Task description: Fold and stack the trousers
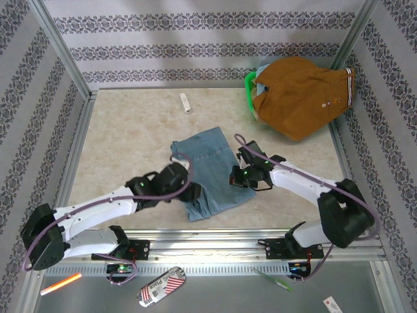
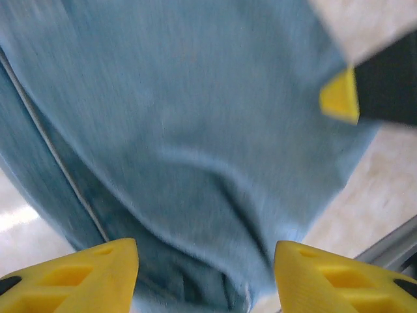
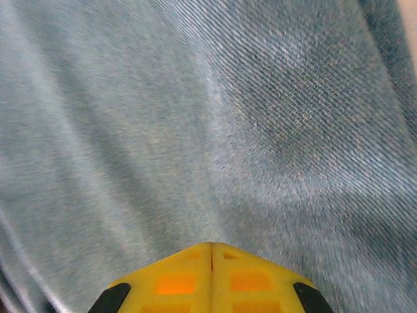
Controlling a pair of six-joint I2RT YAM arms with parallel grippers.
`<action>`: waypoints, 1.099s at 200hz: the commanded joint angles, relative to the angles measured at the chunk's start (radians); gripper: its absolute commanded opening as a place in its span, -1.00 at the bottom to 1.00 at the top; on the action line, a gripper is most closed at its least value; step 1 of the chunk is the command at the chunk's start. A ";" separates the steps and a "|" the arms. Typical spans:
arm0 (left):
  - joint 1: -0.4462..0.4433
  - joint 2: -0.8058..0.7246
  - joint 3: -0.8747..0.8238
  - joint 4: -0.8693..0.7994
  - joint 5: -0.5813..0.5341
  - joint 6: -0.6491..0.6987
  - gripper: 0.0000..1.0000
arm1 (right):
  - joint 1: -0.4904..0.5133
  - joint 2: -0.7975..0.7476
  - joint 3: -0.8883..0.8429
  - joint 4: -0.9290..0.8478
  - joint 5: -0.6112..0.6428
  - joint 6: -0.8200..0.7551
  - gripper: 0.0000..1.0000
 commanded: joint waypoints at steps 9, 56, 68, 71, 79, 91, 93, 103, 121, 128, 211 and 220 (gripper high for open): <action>-0.049 0.069 -0.098 0.178 -0.057 -0.192 0.14 | -0.015 0.100 0.034 0.033 0.008 -0.052 -1.00; -0.011 0.238 -0.163 0.351 -0.138 -0.140 -0.29 | -0.081 0.091 -0.033 0.038 0.056 -0.034 -1.00; 0.029 0.265 -0.157 0.373 -0.131 -0.092 -0.37 | -0.093 0.080 -0.057 0.040 0.054 -0.031 -1.00; 0.040 0.273 -0.154 0.380 -0.129 -0.079 -0.41 | -0.095 0.079 -0.061 0.040 0.053 -0.029 -1.00; 0.073 0.299 -0.145 0.405 -0.110 -0.046 -0.47 | -0.097 0.077 -0.074 0.043 0.051 -0.023 -1.00; 0.115 0.337 -0.106 0.418 -0.072 0.014 -0.57 | -0.097 0.074 -0.090 0.054 0.033 -0.013 -1.00; 0.120 0.341 -0.099 0.416 -0.071 0.024 -0.59 | -0.097 0.074 -0.091 0.055 0.030 -0.012 -1.00; 0.130 0.368 -0.058 0.409 -0.081 0.078 -0.71 | -0.094 0.066 -0.104 0.065 0.019 0.000 -1.00; 0.146 0.393 0.008 0.380 -0.091 0.166 -0.81 | -0.081 0.053 -0.115 0.081 0.001 0.021 -1.00; 0.148 0.386 0.030 0.354 -0.085 0.194 -0.81 | -0.073 0.051 -0.111 0.078 -0.004 0.025 -1.00; -0.005 -0.178 -0.078 -0.094 -0.110 0.036 -0.22 | -0.029 0.009 -0.063 0.055 0.037 0.051 -1.00; -0.059 -0.191 -0.098 -0.060 -0.119 -0.011 -0.26 | -0.029 0.011 -0.059 0.054 0.041 0.051 -1.00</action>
